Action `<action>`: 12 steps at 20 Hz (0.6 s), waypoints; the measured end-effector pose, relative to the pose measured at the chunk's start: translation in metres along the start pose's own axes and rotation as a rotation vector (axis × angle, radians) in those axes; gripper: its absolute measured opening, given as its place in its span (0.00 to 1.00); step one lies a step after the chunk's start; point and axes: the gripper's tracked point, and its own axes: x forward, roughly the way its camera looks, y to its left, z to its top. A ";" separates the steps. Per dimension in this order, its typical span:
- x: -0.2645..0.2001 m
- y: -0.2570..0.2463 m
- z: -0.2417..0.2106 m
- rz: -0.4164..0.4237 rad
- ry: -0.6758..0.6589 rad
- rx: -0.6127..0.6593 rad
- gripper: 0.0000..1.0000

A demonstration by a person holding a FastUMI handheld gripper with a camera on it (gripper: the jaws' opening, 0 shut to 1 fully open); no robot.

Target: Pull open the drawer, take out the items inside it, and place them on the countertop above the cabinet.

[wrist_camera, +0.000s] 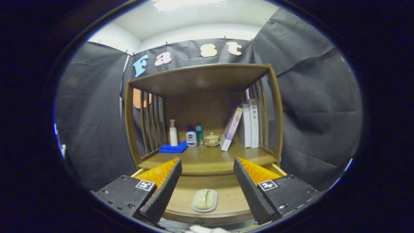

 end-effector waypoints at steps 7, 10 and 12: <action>0.076 0.024 -0.031 0.045 0.282 -0.038 0.99; 0.102 0.028 -0.066 0.030 0.448 -0.039 0.97; 0.112 0.028 -0.091 0.005 0.586 -0.048 0.92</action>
